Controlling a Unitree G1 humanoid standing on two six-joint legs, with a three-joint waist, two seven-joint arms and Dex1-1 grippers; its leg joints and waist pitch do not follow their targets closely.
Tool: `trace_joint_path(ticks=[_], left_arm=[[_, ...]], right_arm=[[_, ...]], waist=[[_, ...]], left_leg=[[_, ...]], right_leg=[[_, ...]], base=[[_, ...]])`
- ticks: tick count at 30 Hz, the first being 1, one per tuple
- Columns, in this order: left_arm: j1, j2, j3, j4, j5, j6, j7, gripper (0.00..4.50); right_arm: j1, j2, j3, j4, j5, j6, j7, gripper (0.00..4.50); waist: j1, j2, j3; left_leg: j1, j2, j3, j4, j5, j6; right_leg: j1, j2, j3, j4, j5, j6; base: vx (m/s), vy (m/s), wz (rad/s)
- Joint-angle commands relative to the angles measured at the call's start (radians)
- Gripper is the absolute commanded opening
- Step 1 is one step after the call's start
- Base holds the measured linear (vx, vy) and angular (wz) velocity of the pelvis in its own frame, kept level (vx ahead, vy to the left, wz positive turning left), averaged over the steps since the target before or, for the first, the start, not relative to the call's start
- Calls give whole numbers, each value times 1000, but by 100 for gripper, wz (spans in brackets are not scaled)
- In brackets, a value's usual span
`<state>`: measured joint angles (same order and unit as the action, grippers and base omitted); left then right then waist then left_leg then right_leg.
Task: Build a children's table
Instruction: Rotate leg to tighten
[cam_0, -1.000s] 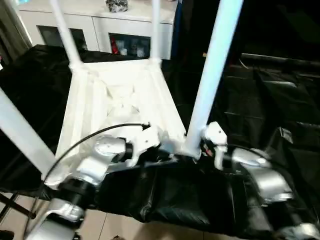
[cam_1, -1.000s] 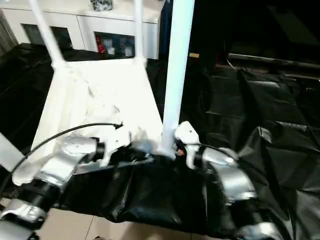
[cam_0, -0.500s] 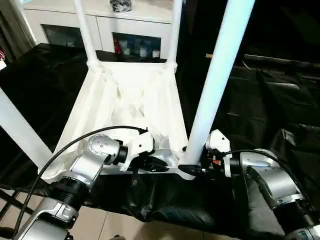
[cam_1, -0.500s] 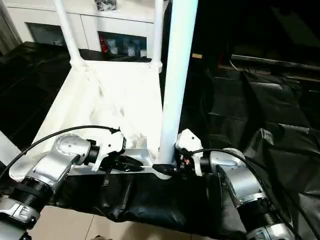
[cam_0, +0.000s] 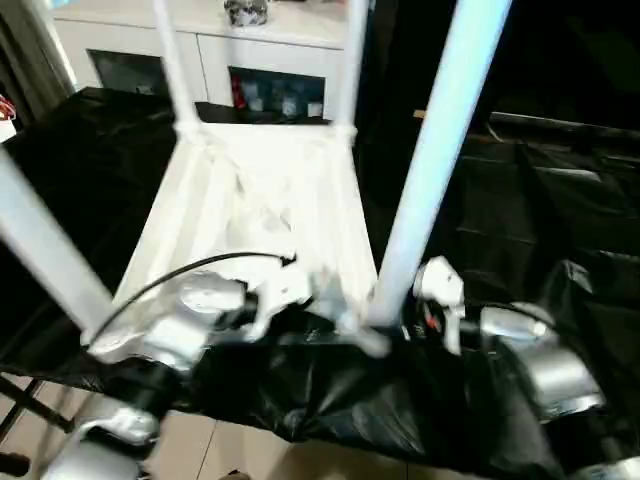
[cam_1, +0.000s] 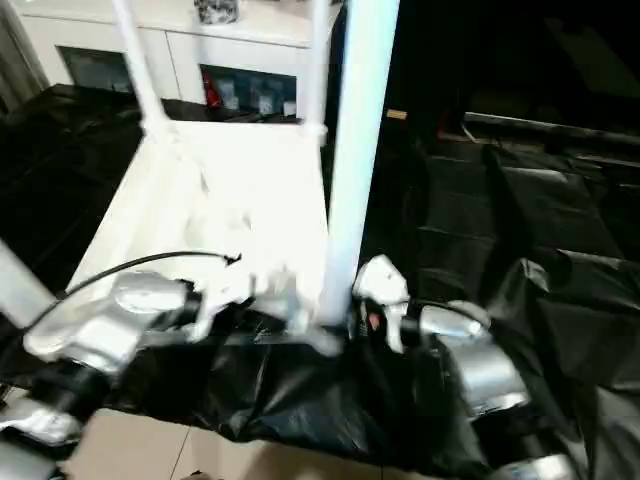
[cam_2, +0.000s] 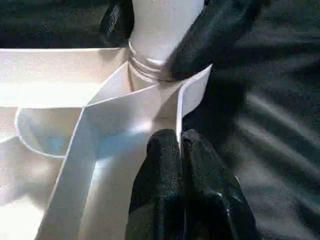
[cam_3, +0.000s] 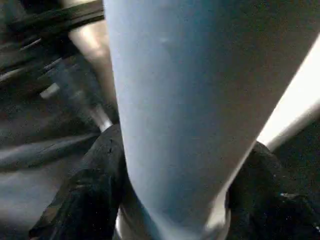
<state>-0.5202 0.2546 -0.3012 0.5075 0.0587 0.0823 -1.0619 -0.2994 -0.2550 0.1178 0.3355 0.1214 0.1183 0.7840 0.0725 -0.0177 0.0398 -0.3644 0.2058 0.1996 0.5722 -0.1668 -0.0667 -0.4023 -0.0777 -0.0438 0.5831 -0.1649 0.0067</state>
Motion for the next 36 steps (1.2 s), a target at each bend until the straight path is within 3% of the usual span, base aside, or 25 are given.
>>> trace_joint_path(ticks=[1, 4, 5, 7, 9, 13, 14, 24, 29, 33, 34, 36], left_arm=[[-22, -99, -18, 18, 25, 60, 155, 0], [-31, -165, -24, 30, 37, 82, 230, 0], [-34, -191, -33, 30, 39, 83, 242, 0], [-35, -202, -39, 30, 40, 75, 239, 0], [-37, -203, -41, 33, 46, 67, 244, 0], [-23, -173, -46, 9, 41, 38, 189, 0], [-18, -163, -45, -1, 37, 40, 172, 0], [5, -54, -16, -34, -20, -3, 16, 0], [9, 12, -12, -33, -40, -33, -82, 0], [10, 44, -11, -36, -55, -41, -137, 0], [9, 50, -12, -35, -58, -42, -145, 0], [7, 61, -8, -36, -70, -43, -167, 0]], right_arm=[[-10, 95, 10, 64, -43, 36, -209, 251], [-35, 172, -3, 94, -48, 61, -323, 240], [-54, 210, 4, 100, -54, 63, -347, 240], [-66, 231, 11, 103, -64, 57, -351, 240], [-72, 235, 20, 108, -79, 44, -353, 240], [-59, 226, 16, 80, -47, 26, -290, 259], [-54, 214, 13, 68, -37, 34, -273, 290], [-28, 8, 8, -32, 17, 97, -3, 376], [-7, -116, 44, -90, 48, 117, 201, 376], [-4, -155, 54, -90, 53, 114, 265, 376], [-6, -162, 56, -88, 56, 113, 273, 351], [-17, -166, 49, -80, 67, 107, 279, 343]], waist=[[-14, -5, -48], [-28, -9, -47], [-29, -2, -47], [-40, 0, -48], [-42, 1, -48], [-42, 2, -49], [-43, 1, -50], [-32, 6, -54], [-23, 5, -57], [-19, 4, -59], [-15, 3, -59], [-13, 4, -58]], left_leg=[[18, 22, -20, -70, -349, -24], [21, 15, -24, -66, -387, -17], [22, 14, -26, -66, -391, -15], [12, 13, -29, -69, -392, -5], [18, 13, -27, -67, -411, 0], [16, 15, -26, -70, -409, 8], [14, 16, -26, -70, -405, 9], [13, 21, -18, -68, -339, 29], [10, 25, -14, -65, -290, 48], [9, 25, -14, -63, -264, 51], [11, 26, -12, -62, -256, 53], [11, 26, -12, -62, -255, 52]], right_leg=[[25, -55, 27, -85, -478, -132], [20, -55, 21, -102, -570, -93], [20, -56, 20, -102, -577, -89], [25, -54, 17, -106, -565, -79], [17, -51, 18, -109, -564, -79], [19, -51, 20, -105, -527, -93], [21, -51, 21, -102, -507, -100], [31, -49, 28, -86, -366, -158], [38, -51, 30, -72, -271, -195], [41, -51, 29, -66, -242, -207], [40, -51, 29, -64, -225, -216], [40, -52, 29, -63, -228, -220]], base=[[0, 0, 0], [0, 0, 0], [0, 0, 0], [0, 0, 0], [0, 0, 0], [0, 0, 0], [0, 0, 0], [0, 0, 0], [0, 0, 0], [0, 0, 0], [0, 0, 0], [0, 0, 0]])
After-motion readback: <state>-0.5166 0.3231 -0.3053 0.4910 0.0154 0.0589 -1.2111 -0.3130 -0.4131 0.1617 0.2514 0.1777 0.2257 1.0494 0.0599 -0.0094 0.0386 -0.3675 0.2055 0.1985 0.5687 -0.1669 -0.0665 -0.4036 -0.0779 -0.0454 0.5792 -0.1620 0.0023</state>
